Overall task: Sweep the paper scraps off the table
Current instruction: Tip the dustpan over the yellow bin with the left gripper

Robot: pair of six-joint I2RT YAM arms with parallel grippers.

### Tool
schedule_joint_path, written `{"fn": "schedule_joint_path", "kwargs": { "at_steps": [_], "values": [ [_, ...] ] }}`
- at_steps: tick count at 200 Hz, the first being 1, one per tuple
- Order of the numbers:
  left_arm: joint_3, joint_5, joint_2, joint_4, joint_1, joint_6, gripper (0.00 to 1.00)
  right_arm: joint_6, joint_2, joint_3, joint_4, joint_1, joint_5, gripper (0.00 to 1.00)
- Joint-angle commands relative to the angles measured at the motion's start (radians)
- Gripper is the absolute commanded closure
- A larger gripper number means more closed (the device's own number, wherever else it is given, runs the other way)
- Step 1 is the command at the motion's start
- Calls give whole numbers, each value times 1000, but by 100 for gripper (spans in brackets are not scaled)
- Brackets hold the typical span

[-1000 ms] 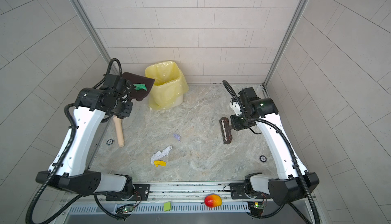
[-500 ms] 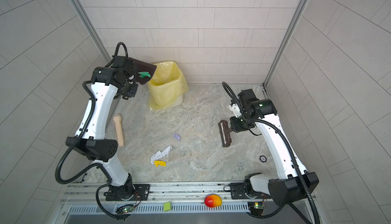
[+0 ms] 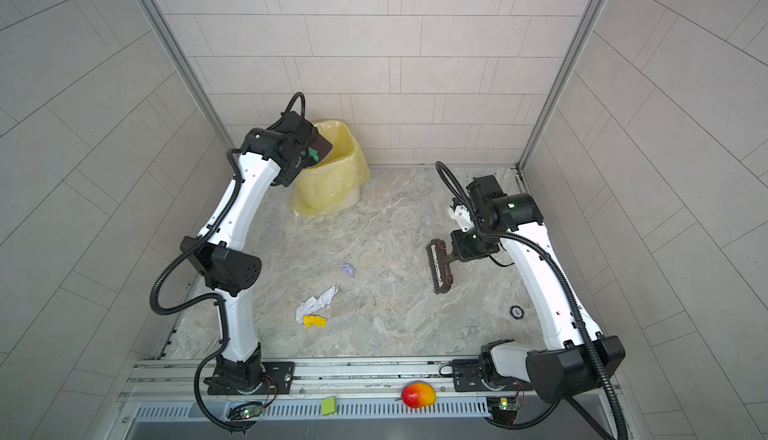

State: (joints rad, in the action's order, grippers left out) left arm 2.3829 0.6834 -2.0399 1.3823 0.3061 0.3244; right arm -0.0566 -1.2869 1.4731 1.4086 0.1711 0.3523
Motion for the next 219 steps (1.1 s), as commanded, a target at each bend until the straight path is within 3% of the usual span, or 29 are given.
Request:
{"fn": "schedule_joint_path", "kwargs": {
  "at_steps": [1,51,69,86,102,166,178,200,219],
  "values": [
    [-27,198,7,-116,20,155,100,-3,-10,27,18,5,20,100],
    [-250,388,80,-514,73,538,100,1,-30,42,17,16,25,100],
    [-402,451,134,-767,84,741,100,0,-32,46,16,20,25,100],
    [-512,463,184,-998,95,899,100,0,-32,41,15,25,26,100],
    [-548,464,207,-1077,97,955,100,2,-34,35,12,31,29,100],
    [-572,463,238,-1054,102,894,100,0,-36,35,8,45,46,100],
    [-541,448,248,-972,103,806,100,-4,-34,32,3,47,61,100],
    [-432,377,269,-714,108,519,100,-35,-27,23,-28,65,114,100],
    [-410,310,318,-592,114,335,100,-105,-14,-5,-109,104,173,100]
  ]
}}
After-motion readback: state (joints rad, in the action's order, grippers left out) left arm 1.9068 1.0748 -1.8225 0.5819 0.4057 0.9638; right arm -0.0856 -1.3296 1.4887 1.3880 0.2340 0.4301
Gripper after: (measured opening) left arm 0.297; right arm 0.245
